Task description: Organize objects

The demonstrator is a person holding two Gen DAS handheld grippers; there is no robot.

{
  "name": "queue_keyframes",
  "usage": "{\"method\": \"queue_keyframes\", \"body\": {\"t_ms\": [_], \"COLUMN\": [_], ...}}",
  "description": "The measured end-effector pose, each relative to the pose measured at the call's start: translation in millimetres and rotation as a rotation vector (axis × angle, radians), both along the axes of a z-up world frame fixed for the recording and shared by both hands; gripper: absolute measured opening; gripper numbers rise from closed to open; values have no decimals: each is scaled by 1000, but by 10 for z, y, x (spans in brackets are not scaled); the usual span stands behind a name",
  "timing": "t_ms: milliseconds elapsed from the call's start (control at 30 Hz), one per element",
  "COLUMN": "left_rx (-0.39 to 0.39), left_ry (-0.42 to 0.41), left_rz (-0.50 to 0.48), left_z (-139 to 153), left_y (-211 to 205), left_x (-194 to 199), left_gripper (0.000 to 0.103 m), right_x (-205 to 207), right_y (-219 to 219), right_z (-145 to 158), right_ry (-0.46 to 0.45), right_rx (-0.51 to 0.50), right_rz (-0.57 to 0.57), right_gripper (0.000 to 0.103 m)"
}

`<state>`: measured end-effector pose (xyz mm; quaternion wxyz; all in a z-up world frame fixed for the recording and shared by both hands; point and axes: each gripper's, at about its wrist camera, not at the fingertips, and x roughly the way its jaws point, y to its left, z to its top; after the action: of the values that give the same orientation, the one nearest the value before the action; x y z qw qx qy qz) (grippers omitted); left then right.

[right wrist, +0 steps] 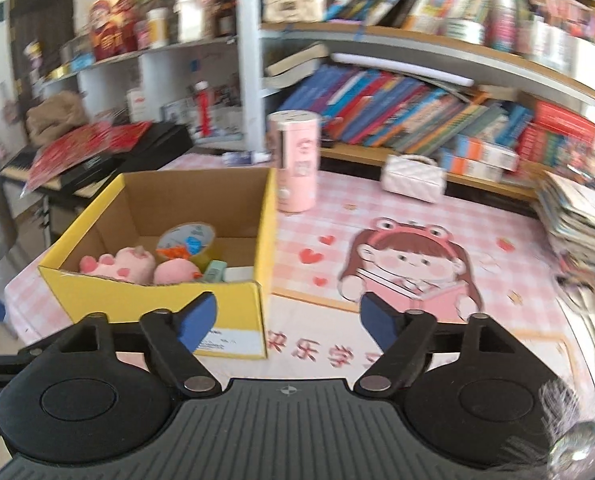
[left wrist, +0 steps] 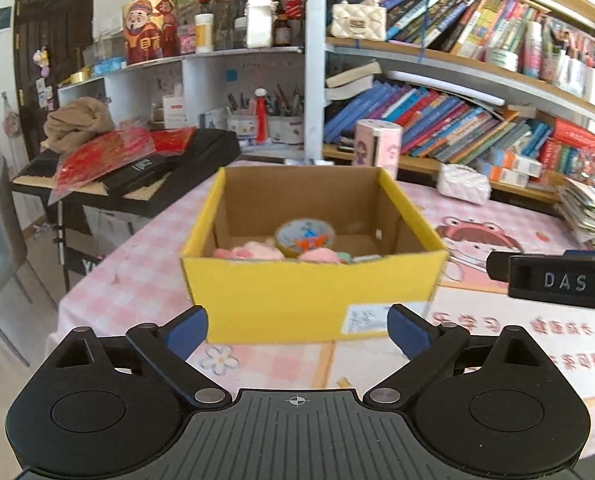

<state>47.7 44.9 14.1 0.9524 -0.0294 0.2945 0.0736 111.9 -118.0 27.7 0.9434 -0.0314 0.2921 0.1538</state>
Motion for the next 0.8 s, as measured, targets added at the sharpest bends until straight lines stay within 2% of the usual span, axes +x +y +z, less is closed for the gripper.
{"method": "queue_keyframes", "body": {"t_ms": [67,367,600,800], "left_rx": [-9,6,16,25], "left_ry": [0,24,39,40], "left_rz": [-26,-142,-219,-222], "left_z": [-9,-85,-129,-133], "left_y": [-55,-303,-458,-511], "left_x": [-58,-205,-225,-227], "left_gripper": [100,101,101,101], "right_x": [-147,-585,-704,-728], "right_y": [-72,-367,-550,-609], "right_z": [-35,-162,-215,-234], "right_ry": [-13,-29,-15,-5], "right_rx": [8,11,10,6], "right_rz": [-43,-191,-275,-302], "right_gripper": [88,91,91,94]}}
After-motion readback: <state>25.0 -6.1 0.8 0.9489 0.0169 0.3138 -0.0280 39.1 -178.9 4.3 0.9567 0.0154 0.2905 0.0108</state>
